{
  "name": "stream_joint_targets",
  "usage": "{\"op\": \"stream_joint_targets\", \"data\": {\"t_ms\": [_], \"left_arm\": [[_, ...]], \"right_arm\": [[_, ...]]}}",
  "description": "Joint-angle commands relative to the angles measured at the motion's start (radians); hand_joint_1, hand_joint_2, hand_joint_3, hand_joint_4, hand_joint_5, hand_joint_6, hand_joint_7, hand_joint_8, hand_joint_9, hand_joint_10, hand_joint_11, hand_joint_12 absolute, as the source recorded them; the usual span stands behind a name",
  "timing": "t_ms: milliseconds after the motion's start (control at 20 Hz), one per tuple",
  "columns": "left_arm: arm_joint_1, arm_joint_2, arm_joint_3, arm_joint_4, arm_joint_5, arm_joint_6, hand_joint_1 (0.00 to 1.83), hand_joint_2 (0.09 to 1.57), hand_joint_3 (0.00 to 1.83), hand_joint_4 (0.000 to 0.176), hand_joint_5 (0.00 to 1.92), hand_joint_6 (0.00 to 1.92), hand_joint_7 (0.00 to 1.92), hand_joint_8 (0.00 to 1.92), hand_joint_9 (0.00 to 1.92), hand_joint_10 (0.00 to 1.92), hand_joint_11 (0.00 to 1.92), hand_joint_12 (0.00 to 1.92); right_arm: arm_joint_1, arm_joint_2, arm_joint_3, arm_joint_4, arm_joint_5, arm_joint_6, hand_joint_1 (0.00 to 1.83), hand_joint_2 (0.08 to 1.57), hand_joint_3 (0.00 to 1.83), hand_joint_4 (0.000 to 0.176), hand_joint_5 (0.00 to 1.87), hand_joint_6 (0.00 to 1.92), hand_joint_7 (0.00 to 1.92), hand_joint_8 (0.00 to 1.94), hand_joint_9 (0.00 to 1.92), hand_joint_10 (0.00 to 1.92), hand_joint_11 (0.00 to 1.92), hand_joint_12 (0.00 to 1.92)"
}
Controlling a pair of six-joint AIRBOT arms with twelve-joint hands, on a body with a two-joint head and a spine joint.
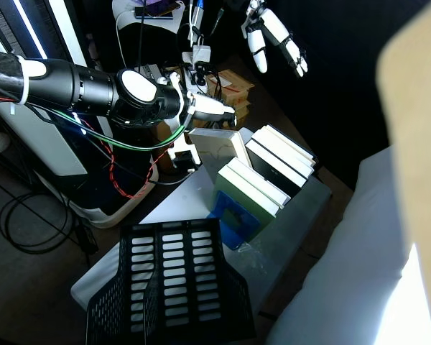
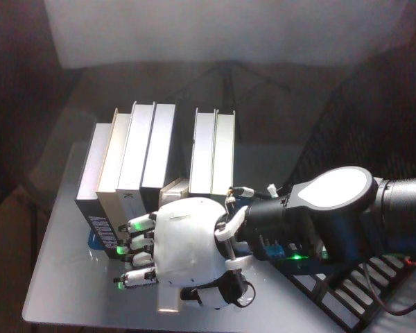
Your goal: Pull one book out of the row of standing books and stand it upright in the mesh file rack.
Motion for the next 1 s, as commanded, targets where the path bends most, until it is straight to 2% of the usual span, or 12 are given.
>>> {"op": "stream_joint_targets", "data": {"t_ms": [0, 50, 350, 400, 450, 600, 650, 750, 950], "left_arm": [[0.002, -0.001, 0.004, -0.022, -0.125, -0.003, 0.51, 1.31, 0.0, 0.0, 0.13, 0.01, 0.0, 0.0, 0.0, 0.0, 0.0, 0.0], [0.006, -0.001, 0.002, -0.028, -0.131, -0.005, 0.61, 1.3, 0.0, 0.0, 0.15, 0.01, 0.01, 0.0, 0.0, 0.0, 0.0, 0.0], [0.018, -0.002, -0.004, -0.039, -0.139, -0.011, 0.64, 1.28, 0.0, 0.001, 0.14, 0.0, 0.0, 0.0, 0.0, 0.0, 0.0, 0.0], [0.018, -0.003, -0.004, -0.039, -0.139, -0.011, 0.64, 1.28, 0.0, 0.017, 0.13, 0.0, 0.0, 0.0, 0.0, 0.0, 0.0, 0.0], [0.018, -0.003, -0.004, -0.039, -0.139, -0.011, 0.67, 1.28, 0.0, 0.0, 0.15, 0.0, 0.0, 0.0, 0.0, 0.0, 0.0, 0.0], [0.018, -0.004, -0.004, -0.039, -0.14, -0.012, 0.62, 1.29, 0.0, 0.0, 0.14, 0.0, 0.0, 0.0, 0.0, 0.0, 0.0, 0.0], [0.018, -0.004, -0.004, -0.039, -0.14, -0.013, 0.6, 1.29, 0.0, 0.005, 0.14, 0.0, 0.0, 0.0, 0.0, 0.0, 0.0, 0.0], [0.018, -0.005, -0.004, -0.039, -0.141, -0.013, 0.6, 1.3, 0.0, 0.0, 0.14, 0.0, 0.0, 0.0, 0.0, 0.0, 0.0, 0.0], [0.018, -0.006, -0.004, -0.038, -0.141, -0.015, 0.55, 1.31, 0.01, 0.0, 0.17, 0.01, 0.0, 0.0, 0.0, 0.0, 0.0, 0.0]], "right_arm": [[-0.003, 0.001, 0.002, 0.009, 0.026, -0.004, 0.18, 1.55, 0.02, 0.0, 0.0, 0.49, 0.25, 0.08, 0.13, 0.0, 0.0, 0.72], [-0.006, 0.0, 0.002, 0.008, 0.026, -0.004, 0.18, 1.55, 0.02, 0.0, 0.0, 0.49, 0.25, 0.08, 0.13, 0.01, 0.0, 0.72], [-0.008, -0.002, 0.008, -0.02, 0.008, -0.004, 0.18, 1.56, 0.02, 0.0, 0.0, 0.5, 0.25, 0.07, 0.13, 0.01, 0.0, 0.72], [-0.01, -0.002, 0.009, -0.024, 0.005, -0.004, 0.18, 1.56, 0.02, 0.0, 0.0, 0.5, 0.25, 0.07, 0.13, 0.01, 0.0, 0.72], [-0.016, -0.005, 0.014, -0.03, -0.002, -0.004, 0.18, 1.56, 0.02, 0.0, 0.0, 0.5, 0.25, 0.07, 0.13, 0.01, 0.0, 0.72], [-0.026, -0.016, 0.031, -0.049, -0.032, -0.004, 0.18, 1.56, 0.02, 0.0, 0.0, 0.5, 0.25, 0.07, 0.13, 0.01, 0.0, 0.72], [-0.028, -0.018, 0.035, -0.057, -0.04, -0.004, 0.18, 1.56, 0.02, 0.0, 0.0, 0.5, 0.26, 0.07, 0.13, 0.01, 0.0, 0.72], [-0.032, -0.03, 0.05, -0.063, -0.052, -0.004, 0.18, 1.56, 0.02, 0.0, 0.0, 0.5, 0.26, 0.07, 0.13, 0.01, 0.0, 0.72], [-0.038, -0.045, 0.068, -0.066, -0.061, -0.004, 0.18, 1.56, 0.01, 0.0, 0.0, 0.5, 0.26, 0.07, 0.13, 0.01, 0.0, 0.72]]}}
